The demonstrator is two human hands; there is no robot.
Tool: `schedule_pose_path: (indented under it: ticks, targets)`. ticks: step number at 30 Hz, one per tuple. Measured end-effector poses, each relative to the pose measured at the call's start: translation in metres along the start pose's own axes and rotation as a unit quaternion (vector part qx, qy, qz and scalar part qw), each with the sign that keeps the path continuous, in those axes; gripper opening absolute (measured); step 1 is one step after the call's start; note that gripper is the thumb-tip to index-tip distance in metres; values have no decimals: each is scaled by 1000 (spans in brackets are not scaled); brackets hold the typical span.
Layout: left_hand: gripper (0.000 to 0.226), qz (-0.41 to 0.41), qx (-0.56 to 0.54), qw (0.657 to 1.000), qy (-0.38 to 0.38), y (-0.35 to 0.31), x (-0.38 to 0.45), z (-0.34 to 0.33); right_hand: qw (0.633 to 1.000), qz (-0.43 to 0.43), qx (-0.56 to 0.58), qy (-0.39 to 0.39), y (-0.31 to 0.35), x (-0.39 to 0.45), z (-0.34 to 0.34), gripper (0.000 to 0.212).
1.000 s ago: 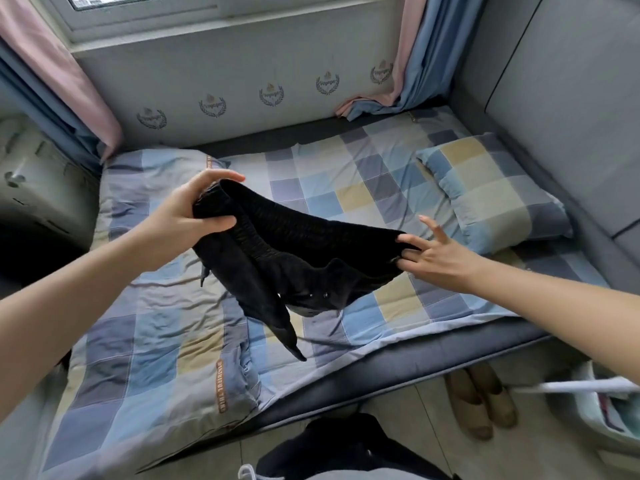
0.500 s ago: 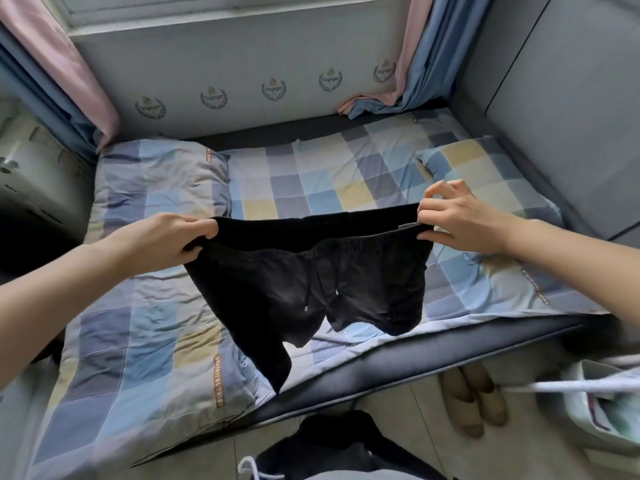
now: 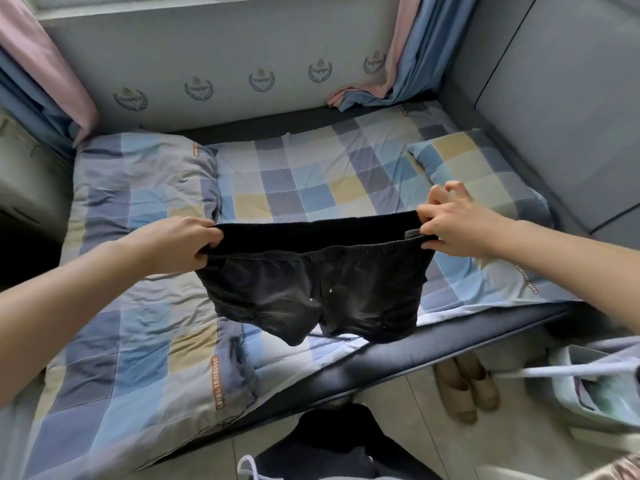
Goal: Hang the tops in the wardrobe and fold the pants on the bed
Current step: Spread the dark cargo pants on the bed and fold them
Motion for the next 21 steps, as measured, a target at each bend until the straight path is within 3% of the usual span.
schedule_pose_path:
  ticks: [4,8,12,13,15,16,18,21]
  targets:
    - [17,-12,53,998,-26,12,-10,3,999,-5,30,-21,-3,-4,-1,25]
    - [8,-23,12,997,-73,24,-17,2,994,-12,49,-100,-5,-10,12,34]
    - [34,-63,-60,994,-64,18,-16,-8,988,-48,31,-140,-12,-13,16,25]
    - [32,-54,-87,994,-48,16,-13,-10,985,-84,37,-147,-18,-13,17,33]
    - [15,-2,-142,989,-29,19,-7,-13,981,-136,23,-137,-29,-14,13,47]
    - [9,31,-166,985,-29,20,-3,-14,981,-143,3,-129,-32,-14,10,41]
    - [17,121,-229,965,-30,22,4,-14,977,-174,-5,-126,-40,-16,6,27]
    - [31,263,-321,907,-73,23,16,-12,953,-255,90,-135,-65,-19,-2,16]
Point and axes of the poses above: each hand's wrist, its own x-axis towards the middle knuckle, its own z-axis out of the back of the hand, y = z × x, the point moved 8 cm from there along x, towards the middle knuckle, and after that the axes turned 9 degrees about x, right-handed, at the moved point
